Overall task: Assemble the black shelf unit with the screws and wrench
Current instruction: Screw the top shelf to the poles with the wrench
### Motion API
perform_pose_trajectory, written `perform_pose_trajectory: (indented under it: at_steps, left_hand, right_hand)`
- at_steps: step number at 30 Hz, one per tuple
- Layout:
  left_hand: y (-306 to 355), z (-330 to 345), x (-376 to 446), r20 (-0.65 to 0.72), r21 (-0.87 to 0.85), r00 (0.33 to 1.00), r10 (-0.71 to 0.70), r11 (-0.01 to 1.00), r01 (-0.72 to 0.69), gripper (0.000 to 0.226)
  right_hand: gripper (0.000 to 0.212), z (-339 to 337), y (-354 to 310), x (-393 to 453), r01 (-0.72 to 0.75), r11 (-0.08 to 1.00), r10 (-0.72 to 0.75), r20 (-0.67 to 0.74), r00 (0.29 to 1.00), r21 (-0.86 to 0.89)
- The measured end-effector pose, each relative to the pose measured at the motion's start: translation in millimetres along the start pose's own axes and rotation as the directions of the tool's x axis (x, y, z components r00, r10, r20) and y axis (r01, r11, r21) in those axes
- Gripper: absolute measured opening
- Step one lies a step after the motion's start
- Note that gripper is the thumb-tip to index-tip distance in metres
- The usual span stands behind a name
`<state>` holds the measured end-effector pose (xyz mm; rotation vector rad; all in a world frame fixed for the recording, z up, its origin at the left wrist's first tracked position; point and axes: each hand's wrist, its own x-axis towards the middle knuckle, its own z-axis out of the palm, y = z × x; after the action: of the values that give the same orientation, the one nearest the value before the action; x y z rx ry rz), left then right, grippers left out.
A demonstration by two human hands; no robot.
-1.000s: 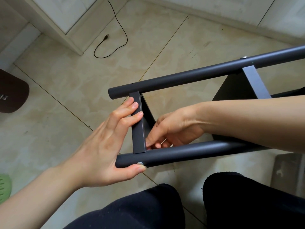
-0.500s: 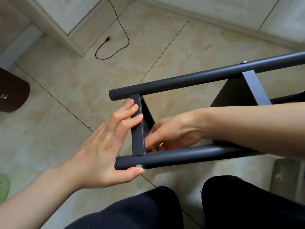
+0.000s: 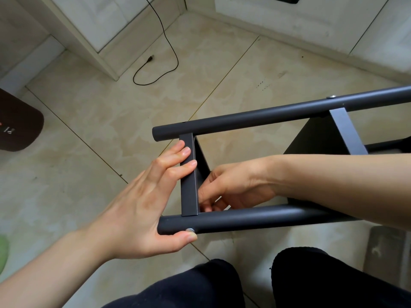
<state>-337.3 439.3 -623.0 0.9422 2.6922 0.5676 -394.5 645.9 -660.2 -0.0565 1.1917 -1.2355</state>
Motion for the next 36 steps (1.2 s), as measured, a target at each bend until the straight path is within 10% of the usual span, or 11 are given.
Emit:
perform_pose_trajectory:
  at_steps: [36]
  left_hand:
    - [-5.9, -1.6, 6.6, 0.003, -0.002, 1.000, 0.015, 1.000, -0.015, 0.093]
  right_hand:
    - [0.038, -4.0, -2.9, 1.2, -0.014, 0.995, 0.011, -0.033, 0.999, -0.096]
